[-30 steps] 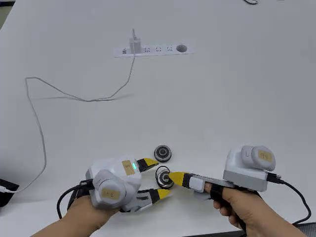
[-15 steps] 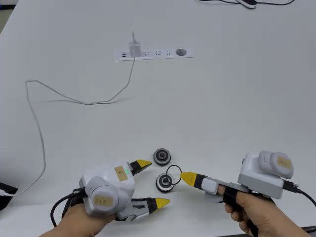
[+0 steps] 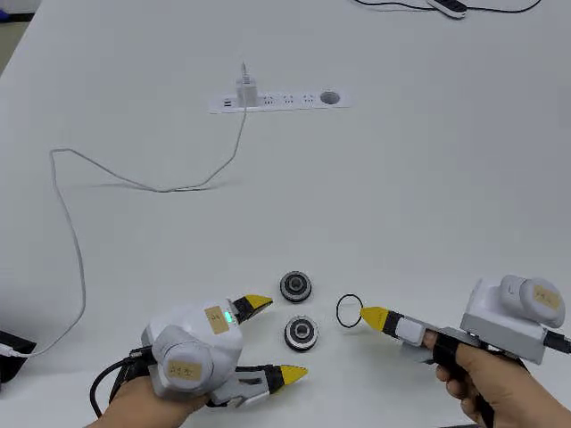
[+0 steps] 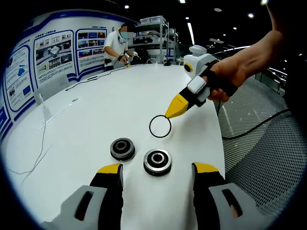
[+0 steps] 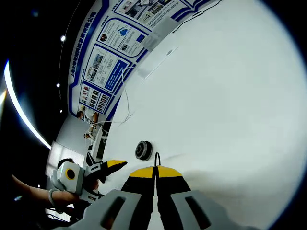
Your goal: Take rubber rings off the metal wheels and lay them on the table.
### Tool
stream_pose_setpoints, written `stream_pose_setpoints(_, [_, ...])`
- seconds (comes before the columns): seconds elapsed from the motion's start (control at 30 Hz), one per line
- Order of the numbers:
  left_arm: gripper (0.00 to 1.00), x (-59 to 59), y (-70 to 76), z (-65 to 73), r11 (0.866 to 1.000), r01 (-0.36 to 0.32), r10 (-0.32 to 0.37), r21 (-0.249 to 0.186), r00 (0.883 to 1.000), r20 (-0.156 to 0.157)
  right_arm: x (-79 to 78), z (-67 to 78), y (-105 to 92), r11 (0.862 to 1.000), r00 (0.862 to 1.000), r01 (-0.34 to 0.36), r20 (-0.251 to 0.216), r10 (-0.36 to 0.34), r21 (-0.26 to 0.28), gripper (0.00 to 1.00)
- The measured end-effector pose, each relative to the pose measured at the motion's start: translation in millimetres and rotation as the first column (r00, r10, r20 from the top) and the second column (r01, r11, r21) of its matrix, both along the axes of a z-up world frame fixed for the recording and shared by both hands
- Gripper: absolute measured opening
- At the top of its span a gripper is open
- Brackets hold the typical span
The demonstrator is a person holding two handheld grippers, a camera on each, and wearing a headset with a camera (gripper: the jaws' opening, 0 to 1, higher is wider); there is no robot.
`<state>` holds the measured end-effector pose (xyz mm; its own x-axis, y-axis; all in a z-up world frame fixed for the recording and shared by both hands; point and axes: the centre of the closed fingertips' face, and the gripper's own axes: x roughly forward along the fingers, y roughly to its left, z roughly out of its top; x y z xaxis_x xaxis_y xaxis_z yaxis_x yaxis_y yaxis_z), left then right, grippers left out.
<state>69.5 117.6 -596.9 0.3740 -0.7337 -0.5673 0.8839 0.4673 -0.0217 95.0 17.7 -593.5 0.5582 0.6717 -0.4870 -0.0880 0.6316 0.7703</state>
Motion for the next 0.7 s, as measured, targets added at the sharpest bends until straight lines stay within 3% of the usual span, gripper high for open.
stream_pose_setpoints(0.27, [0.57,0.4,0.4,0.7,1.0,0.002,-0.002,-0.002,1.0,0.001,-0.2,-7.8,1.3,0.999,1.0,-0.009,-0.01,0.009,-0.042,0.02])
stream_pose_setpoints(0.7, [0.55,-0.2,1.3,-0.9,1.0,0.002,-0.002,0.002,1.0,-0.004,-0.7,-15.1,-4.0,0.989,0.999,-0.041,0.021,0.045,-0.14,0.04])
